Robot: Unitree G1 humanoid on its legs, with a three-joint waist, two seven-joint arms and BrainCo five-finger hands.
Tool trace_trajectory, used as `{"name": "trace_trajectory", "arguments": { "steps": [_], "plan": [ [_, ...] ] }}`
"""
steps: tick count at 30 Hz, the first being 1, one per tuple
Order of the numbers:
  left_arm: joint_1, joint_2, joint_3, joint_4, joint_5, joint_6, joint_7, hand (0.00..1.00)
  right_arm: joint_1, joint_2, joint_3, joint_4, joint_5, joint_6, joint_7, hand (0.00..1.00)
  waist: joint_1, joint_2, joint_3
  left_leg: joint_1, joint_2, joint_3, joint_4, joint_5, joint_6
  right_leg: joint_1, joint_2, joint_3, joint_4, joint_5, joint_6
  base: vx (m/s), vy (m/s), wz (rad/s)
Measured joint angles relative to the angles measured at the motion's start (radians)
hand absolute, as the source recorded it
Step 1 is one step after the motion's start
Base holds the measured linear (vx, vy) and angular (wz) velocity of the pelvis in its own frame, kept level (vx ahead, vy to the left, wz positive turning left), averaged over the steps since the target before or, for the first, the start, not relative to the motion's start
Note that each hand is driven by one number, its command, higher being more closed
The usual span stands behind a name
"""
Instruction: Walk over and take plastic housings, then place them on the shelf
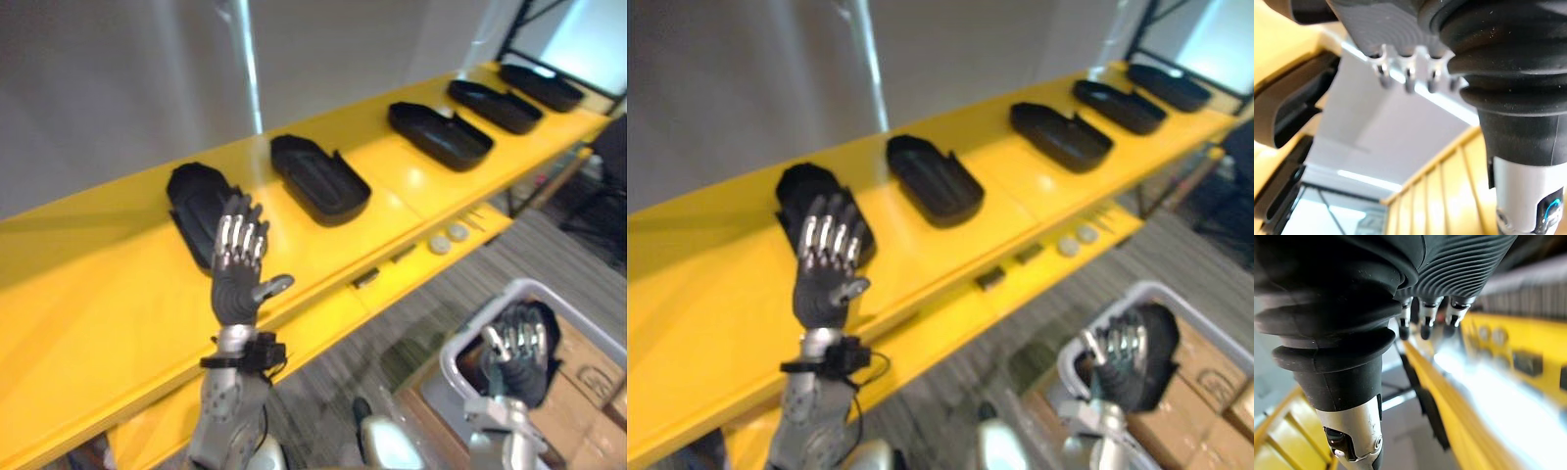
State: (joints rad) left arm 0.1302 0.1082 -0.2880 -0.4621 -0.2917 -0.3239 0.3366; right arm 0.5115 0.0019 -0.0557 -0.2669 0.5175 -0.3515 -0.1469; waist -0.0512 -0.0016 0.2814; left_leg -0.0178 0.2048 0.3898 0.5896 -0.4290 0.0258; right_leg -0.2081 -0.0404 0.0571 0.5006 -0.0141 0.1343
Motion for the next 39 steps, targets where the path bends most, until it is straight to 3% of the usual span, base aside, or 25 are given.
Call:
{"name": "trace_trajectory", "arguments": {
  "steps": [3,6,8,9,10,11,13,14,15,16,17,19,21,23,25,26,28,34,36,39],
  "plan": [
    [0.001,0.004,0.075,0.004,-0.002,-0.002,0.01,0.0,-0.063,-0.029,-0.002,0.02,-0.004,-0.049,-0.006,0.0,0.012,-0.006,-0.014,0.016,-0.028,0.092,-0.177,0.127,0.012,0.035,-0.118,-0.147,0.193,-0.119,-0.052,-0.19,0.011,-0.82],
    [0.008,0.012,0.142,0.037,-0.003,0.0,0.005,0.0,-0.17,-0.04,-0.001,0.087,-0.023,-0.071,-0.038,0.0,0.035,-0.034,-0.035,0.014,-0.055,0.192,-0.31,0.229,0.011,0.137,-0.229,-0.192,0.204,-0.14,-0.054,-0.16,-0.13,-0.92],
    [0.015,0.017,0.155,0.077,-0.003,0.007,0.003,0.0,-0.212,-0.04,0.001,0.113,-0.023,-0.064,-0.054,0.0,0.045,-0.048,-0.047,-0.002,-0.053,0.237,-0.318,0.254,0.001,0.2,-0.291,-0.193,0.15,-0.135,-0.054,-0.13,-0.214,-0.93],
    [0.017,0.018,0.158,0.097,-0.003,0.01,0.003,0.0,-0.216,-0.04,0.001,0.12,-0.025,-0.06,-0.053,0.0,0.045,-0.053,-0.056,-0.015,-0.047,0.259,-0.312,0.265,-0.005,0.221,-0.318,-0.192,0.09,-0.105,-0.065,-0.09,-0.269,-0.77],
    [0.018,0.03,0.164,0.109,-0.009,0.014,0.003,0.0,-0.209,-0.039,0.001,0.123,-0.031,-0.041,-0.051,0.0,0.044,-0.063,-0.063,-0.034,-0.033,0.279,-0.281,0.274,-0.017,0.242,-0.328,-0.19,-0.013,0.038,-0.078,-0.13,-0.418,-0.79],
    [0.017,0.03,0.167,0.136,-0.013,0.016,0.003,0.0,-0.196,-0.05,-0.007,0.133,-0.041,-0.022,-0.05,0.0,0.035,-0.042,-0.077,-0.053,0.001,0.27,-0.264,0.29,-0.034,0.247,-0.291,-0.197,-0.064,0.012,-0.048,-0.09,-0.36,-0.76],
    [0.025,0.012,0.163,0.148,-0.016,0.017,0.005,0.0,-0.159,-0.072,-0.015,0.139,-0.04,-0.014,-0.04,0.0,0.037,-0.013,-0.097,-0.053,0.06,0.251,-0.258,0.322,-0.042,0.265,-0.237,-0.215,-0.148,0.013,-0.047,-0.07,-0.324,-0.87],
    [0.023,0.01,0.175,0.146,-0.015,0.012,0.008,0.0,-0.158,-0.074,-0.021,0.16,-0.041,-0.014,-0.023,0.0,0.041,-0.009,-0.101,-0.094,0.125,0.246,-0.153,0.319,-0.041,0.308,-0.208,-0.243,-0.229,0.014,-0.047,-0.08,-0.33,-0.93],
    [0.022,0.009,0.181,0.145,-0.015,0.01,0.01,0.0,-0.164,-0.074,-0.02,0.17,-0.042,-0.014,-0.021,0.0,0.041,-0.015,-0.106,-0.114,0.128,0.221,-0.132,0.302,-0.072,0.319,-0.202,-0.254,-0.269,0.012,-0.045,-0.15,-0.285,-0.94],
    [0.011,-0.006,0.183,0.144,-0.015,0.013,0.013,0.0,-0.183,-0.095,-0.024,0.186,-0.056,-0.013,-0.022,0.0,0.041,-0.008,-0.11,-0.141,0.087,0.167,-0.208,0.314,-0.085,0.311,-0.196,-0.271,-0.321,0.022,-0.019,-0.22,-0.179,-0.98],
    [0.015,-0.003,0.192,0.14,-0.02,0.017,0.013,0.0,-0.206,-0.106,-0.022,0.216,-0.06,0.0,-0.018,0.0,0.045,-0.005,-0.109,-0.134,0.087,0.167,-0.256,0.34,-0.074,0.313,-0.178,-0.298,-0.38,0.037,0.026,-0.19,-0.156,-0.87],
    [0.024,0.0,0.201,0.139,-0.056,0.031,0.005,0.0,-0.212,-0.081,-0.005,0.214,-0.06,0.016,-0.003,0.0,0.04,-0.043,-0.107,-0.133,0.082,0.179,-0.268,0.353,-0.069,0.319,-0.178,-0.351,-0.438,0.033,0.041,-0.07,-0.157,-0.53],
    [0.059,-0.012,0.204,0.14,-0.052,0.046,0.004,0.0,-0.204,-0.078,0.002,0.216,-0.062,0.037,-0.003,0.0,0.037,-0.054,-0.097,-0.101,0.088,0.196,-0.262,0.353,-0.069,0.353,-0.175,-0.36,-0.469,0.029,0.047,-0.06,-0.1,-0.33],
    [0.126,-0.034,0.198,0.128,-0.054,0.058,-0.03,0.0,-0.204,-0.088,-0.001,0.236,-0.064,0.055,-0.009,0.0,0.038,-0.038,-0.092,-0.067,0.084,0.167,-0.26,0.352,-0.07,0.377,-0.17,-0.36,-0.479,0.024,0.047,-0.09,-0.053,-0.37],
    [0.171,-0.036,0.189,0.105,-0.042,0.074,-0.077,0.0,-0.214,-0.091,0.003,0.253,-0.087,0.057,-0.03,0.0,0.048,-0.033,-0.095,-0.075,0.059,0.082,-0.262,0.339,-0.09,0.364,-0.181,-0.356,-0.481,-0.019,0.048,-0.11,-0.063,-0.39],
    [0.188,-0.04,0.181,0.107,-0.021,0.082,-0.095,0.0,-0.231,-0.1,0.014,0.286,-0.094,0.058,-0.047,0.0,0.048,-0.011,-0.091,-0.091,0.054,0.05,-0.253,0.333,-0.11,0.352,-0.181,-0.353,-0.482,-0.025,0.053,-0.1,-0.012,-0.22],
    [0.205,-0.032,0.178,0.105,-0.023,0.095,-0.124,0.0,-0.248,-0.117,0.022,0.34,-0.097,0.09,-0.081,0.0,0.051,0.0,-0.096,-0.092,0.042,0.032,-0.258,0.325,-0.118,0.329,-0.189,-0.328,-0.477,-0.032,0.048,-0.12,0.058,-0.25],
    [0.197,0.034,0.198,0.106,-0.026,0.107,-0.206,0.0,-0.357,-0.13,0.032,0.426,-0.109,0.126,-0.143,0.0,0.066,0.008,-0.103,-0.139,-0.03,-0.07,-0.24,0.3,-0.129,0.295,-0.227,-0.317,-0.482,-0.004,0.066,-0.05,0.087,-0.05],
    [0.178,0.041,0.196,0.106,-0.047,0.134,-0.252,0.0,-0.435,-0.143,0.024,0.482,-0.121,0.145,-0.164,0.0,0.077,0.005,-0.1,-0.185,-0.047,-0.131,-0.23,0.303,-0.124,0.265,-0.227,-0.319,-0.503,0.021,0.07,-0.03,0.076,0.06],
    [0.136,0.042,0.149,0.174,-0.064,0.239,-0.349,0.0,-0.574,-0.193,-0.007,0.623,-0.115,0.169,-0.183,0.0,0.103,-0.002,-0.077,-0.247,-0.068,-0.207,-0.202,0.306,-0.117,0.256,-0.225,-0.337,-0.545,0.073,0.077,0.0,0.043,0.16]
  ]
}}
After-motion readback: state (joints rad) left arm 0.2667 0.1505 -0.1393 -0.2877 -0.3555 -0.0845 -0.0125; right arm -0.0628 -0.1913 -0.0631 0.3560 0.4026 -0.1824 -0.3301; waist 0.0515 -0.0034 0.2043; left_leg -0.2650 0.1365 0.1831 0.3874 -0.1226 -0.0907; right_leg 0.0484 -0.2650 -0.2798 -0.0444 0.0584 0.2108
